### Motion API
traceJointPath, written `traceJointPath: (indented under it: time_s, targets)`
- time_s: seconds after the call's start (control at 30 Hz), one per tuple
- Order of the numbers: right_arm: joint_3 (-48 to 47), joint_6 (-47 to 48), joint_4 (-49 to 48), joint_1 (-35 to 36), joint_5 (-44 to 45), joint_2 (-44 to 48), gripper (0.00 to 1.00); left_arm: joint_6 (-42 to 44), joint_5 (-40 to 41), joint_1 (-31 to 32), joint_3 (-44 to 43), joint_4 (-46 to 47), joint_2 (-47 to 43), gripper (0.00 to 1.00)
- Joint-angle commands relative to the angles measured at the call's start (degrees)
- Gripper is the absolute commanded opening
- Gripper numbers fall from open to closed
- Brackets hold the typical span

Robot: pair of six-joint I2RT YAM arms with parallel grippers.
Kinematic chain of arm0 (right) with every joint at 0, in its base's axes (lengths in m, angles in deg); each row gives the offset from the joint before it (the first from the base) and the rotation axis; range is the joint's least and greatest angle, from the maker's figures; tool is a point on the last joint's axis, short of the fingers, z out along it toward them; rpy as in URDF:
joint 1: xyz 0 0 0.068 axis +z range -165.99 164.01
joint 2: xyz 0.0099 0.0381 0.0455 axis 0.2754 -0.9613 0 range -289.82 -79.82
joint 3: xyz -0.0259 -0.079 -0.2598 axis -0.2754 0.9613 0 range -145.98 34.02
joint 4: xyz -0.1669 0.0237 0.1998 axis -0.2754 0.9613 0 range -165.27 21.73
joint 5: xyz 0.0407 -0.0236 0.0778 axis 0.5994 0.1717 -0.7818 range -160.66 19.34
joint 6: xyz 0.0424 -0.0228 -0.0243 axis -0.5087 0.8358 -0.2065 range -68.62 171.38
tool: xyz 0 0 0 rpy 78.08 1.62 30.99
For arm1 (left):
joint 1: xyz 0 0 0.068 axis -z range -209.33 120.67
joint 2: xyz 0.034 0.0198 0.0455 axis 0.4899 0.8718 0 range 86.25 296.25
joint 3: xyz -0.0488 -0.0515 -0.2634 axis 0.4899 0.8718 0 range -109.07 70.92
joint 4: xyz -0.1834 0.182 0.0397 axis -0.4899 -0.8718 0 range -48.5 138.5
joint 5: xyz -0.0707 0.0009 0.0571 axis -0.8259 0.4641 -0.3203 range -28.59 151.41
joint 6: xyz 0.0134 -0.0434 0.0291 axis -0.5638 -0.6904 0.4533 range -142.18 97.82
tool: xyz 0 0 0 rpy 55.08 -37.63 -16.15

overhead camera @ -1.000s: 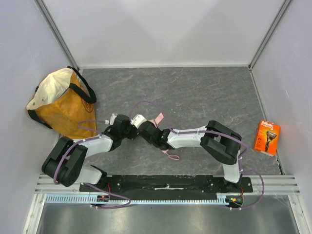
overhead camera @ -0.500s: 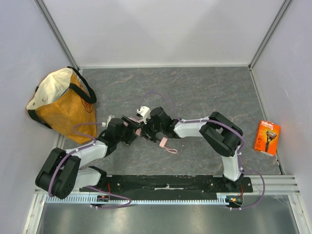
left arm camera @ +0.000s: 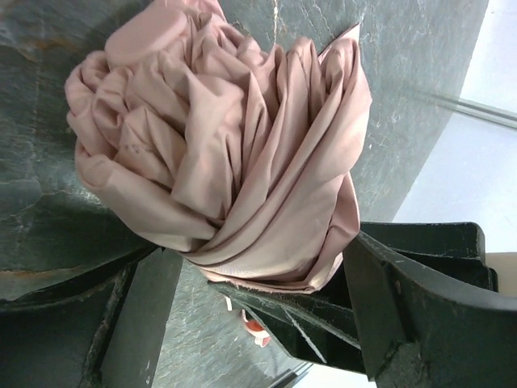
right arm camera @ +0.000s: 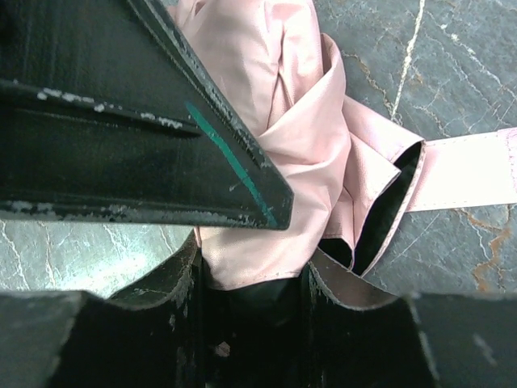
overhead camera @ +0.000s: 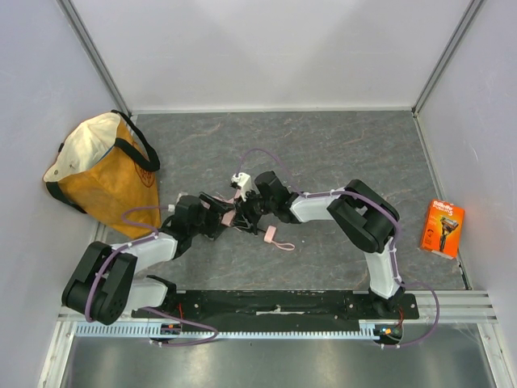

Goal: Put away the umbrella

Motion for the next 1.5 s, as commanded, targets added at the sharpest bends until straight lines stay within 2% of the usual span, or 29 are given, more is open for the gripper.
traceJointPath:
  time_s: [0.0, 0.3, 0.43, 0.57, 0.6, 0.7, 0.83, 0.87, 0.93, 1.03, 1.17, 1.27, 1.37, 1.43, 1.47]
  targets:
    - [7.1, -0.4, 21.6, 0.3, 3.1, -4.0, 0.0, -0.9, 4.7, -0.7, 4.2, -9.3, 1.4, 0.88]
    - [10.2, -1.0, 22.9, 0.3, 5.4, 1.5, 0.0, -1.4, 6.2, -0.6, 3.1, -9.8, 3.8, 0.91]
    - [9.2, -0.6, 23.6, 0.3, 5.0, 2.3, 0.0, 0.2, 6.7, -0.1, 1.4, -10.4, 6.7, 0.82]
    - [7.6, -0.3, 24.6, 0.3, 4.5, 2.3, 0.0, 1.1, 6.6, 0.3, 1.5, -7.9, 9.0, 0.69]
    - [7.2, -0.1, 24.9, 0.3, 4.4, 2.0, 0.0, 1.4, 6.5, 0.3, 1.6, -6.8, 9.8, 0.63]
    - [6.6, 0.2, 25.7, 0.5, 4.3, 1.9, 0.0, 2.7, 6.6, 0.3, 1.7, -4.3, 12.1, 0.35]
    - [6.8, 0.0, 26.2, 0.5, 5.3, 2.6, 0.0, 3.9, 5.2, 0.3, 2.0, -2.6, 14.1, 0.13]
    - [6.7, -0.5, 26.2, 0.5, 6.1, 2.9, 0.0, 4.4, 5.2, 0.2, 2.0, -2.8, 14.4, 0.04]
    - [6.9, -1.8, 26.2, 0.8, 7.3, 3.7, 0.01, 5.0, 5.2, 0.3, 2.2, -2.9, 14.8, 0.02]
    - [7.2, -4.7, 25.5, 1.4, 10.2, 5.4, 0.2, 5.5, 3.4, 0.2, 2.5, -3.0, 15.0, 0.02]
    - [6.7, -10.8, 26.0, 2.5, 16.4, 8.0, 0.52, 5.5, 3.4, 0.3, 3.3, -3.4, 13.9, 0.02]
    - [5.7, -15.4, 28.1, 3.9, 22.2, 11.2, 0.72, 5.6, 4.1, 1.0, 3.2, -3.6, 13.2, 0.02]
    - [5.2, -18.3, 30.0, 4.6, 24.4, 14.6, 0.82, 6.6, 4.8, 2.0, 3.4, -3.0, 12.0, 0.02]
    - [5.2, -20.5, 30.8, 4.8, 26.1, 16.9, 0.94, 6.8, 6.7, 2.5, 3.7, -2.6, 11.5, 0.02]
    - [5.1, -21.3, 31.6, 4.9, 26.6, 18.1, 0.94, 7.0, 6.8, 2.7, 3.7, -2.6, 11.5, 0.02]
